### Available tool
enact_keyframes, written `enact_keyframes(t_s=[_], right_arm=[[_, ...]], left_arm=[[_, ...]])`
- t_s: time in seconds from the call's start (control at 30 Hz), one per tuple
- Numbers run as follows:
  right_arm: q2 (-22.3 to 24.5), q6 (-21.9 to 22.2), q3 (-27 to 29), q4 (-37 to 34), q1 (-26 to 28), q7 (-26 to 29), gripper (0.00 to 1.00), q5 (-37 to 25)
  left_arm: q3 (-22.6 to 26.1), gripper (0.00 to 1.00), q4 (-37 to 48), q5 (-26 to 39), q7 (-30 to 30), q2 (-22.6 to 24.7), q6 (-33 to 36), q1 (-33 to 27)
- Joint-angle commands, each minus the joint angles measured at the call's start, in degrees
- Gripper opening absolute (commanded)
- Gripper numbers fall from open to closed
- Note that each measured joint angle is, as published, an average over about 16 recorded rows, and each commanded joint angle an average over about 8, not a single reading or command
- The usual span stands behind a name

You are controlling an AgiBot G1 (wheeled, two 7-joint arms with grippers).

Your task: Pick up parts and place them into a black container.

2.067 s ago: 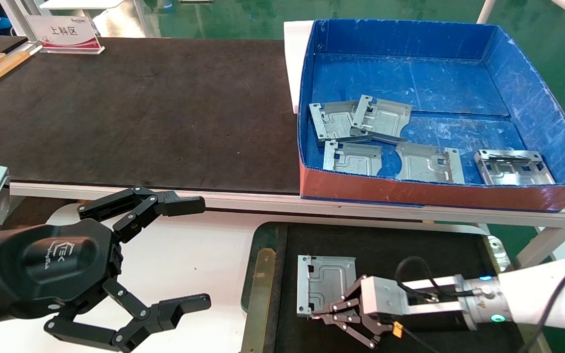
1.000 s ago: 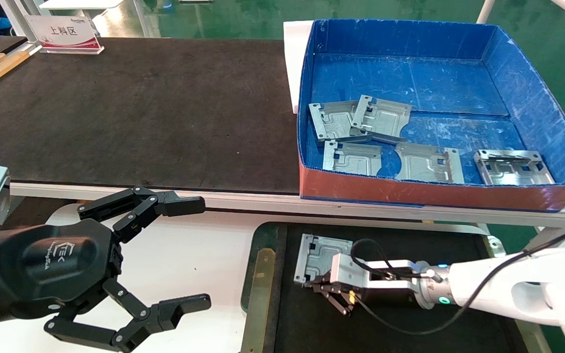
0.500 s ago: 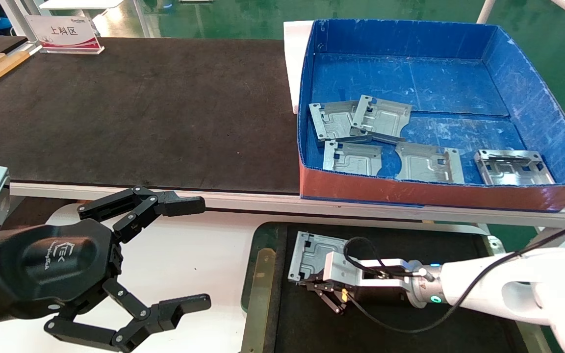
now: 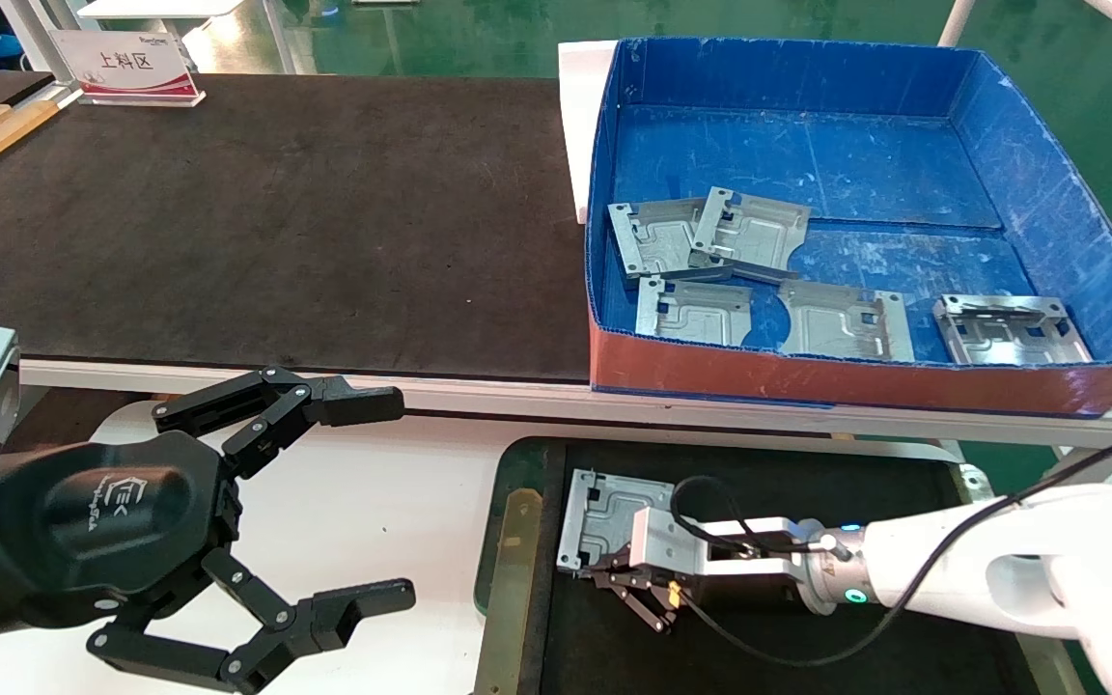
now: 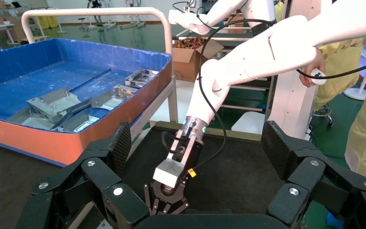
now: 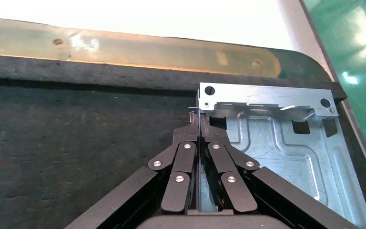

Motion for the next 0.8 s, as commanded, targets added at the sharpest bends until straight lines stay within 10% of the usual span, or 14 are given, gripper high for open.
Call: enact_keyframes(t_s=[0.03,0.33,0.8], right_arm=[[-0.1,-0.1,-0.1,0.0,0.0,0.0,1.00,-0.1],[1.3,-3.2,0.1,0.5,1.1,-0.2,1.00,0.2],[6.7,-19.5,2.3,7.3,4.1,4.7,1.00,4.6]], left_arm=[[0.0,1.00,0.0,0.0,0.0,0.0,0.0,0.0],[0.0,1.00,0.0,0.0,0.0,0.0,0.0,0.0],[0.0,1.00,0.0,0.0,0.0,0.0,0.0,0.0]])
